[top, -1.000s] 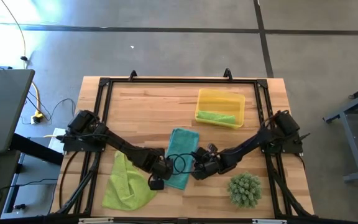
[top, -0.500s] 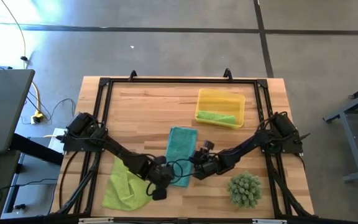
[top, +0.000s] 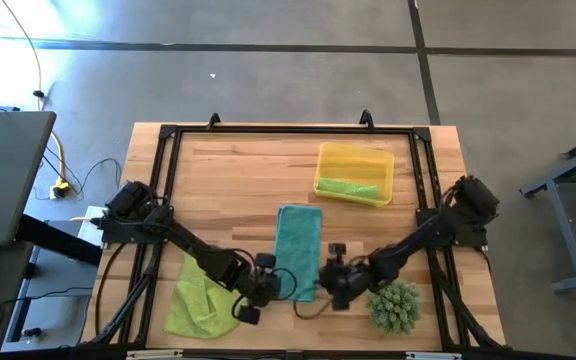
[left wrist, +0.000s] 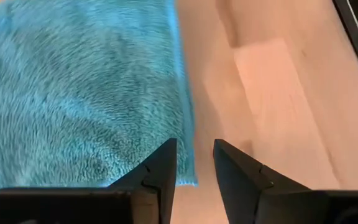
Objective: Roll microfiber towels into tight, uniform cylinder then place into a basket
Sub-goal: Roll the blue microfiber towel
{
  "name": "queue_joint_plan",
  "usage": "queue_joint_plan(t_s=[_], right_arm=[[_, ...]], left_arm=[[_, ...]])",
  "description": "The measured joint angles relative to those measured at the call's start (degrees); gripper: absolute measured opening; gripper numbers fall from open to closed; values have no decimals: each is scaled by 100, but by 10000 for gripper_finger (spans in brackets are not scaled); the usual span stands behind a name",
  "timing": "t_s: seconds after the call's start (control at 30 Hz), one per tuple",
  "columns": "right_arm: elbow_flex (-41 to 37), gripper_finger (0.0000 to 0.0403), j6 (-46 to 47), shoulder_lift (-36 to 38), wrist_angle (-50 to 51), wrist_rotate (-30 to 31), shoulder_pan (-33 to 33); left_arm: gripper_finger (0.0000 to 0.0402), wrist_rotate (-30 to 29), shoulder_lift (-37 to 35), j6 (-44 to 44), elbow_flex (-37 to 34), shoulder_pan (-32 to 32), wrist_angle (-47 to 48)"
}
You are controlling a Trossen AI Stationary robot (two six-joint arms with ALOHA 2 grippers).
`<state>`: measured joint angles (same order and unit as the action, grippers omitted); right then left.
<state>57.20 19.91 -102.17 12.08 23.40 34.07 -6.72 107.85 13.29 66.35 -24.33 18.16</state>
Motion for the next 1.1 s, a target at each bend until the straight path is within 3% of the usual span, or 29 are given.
queue_joint_plan(t_s=[0.27,0.6,0.9,1.1], right_arm=[[4,142,-1111,-462,-810,-22,360],[5,182,-1542,-595,-1240,-474,177],[5,164,-1856,-631,-1403,-750,143],[5,158,-1885,-897,-1770,-1135,30]], left_arm=[[121,-227,47,-1265,4,-124,176],[171,-498,412,-2296,6,-125,61],[172,-277,478,-1819,9,-119,-123],[172,225,494,-1043,7,-87,-231]])
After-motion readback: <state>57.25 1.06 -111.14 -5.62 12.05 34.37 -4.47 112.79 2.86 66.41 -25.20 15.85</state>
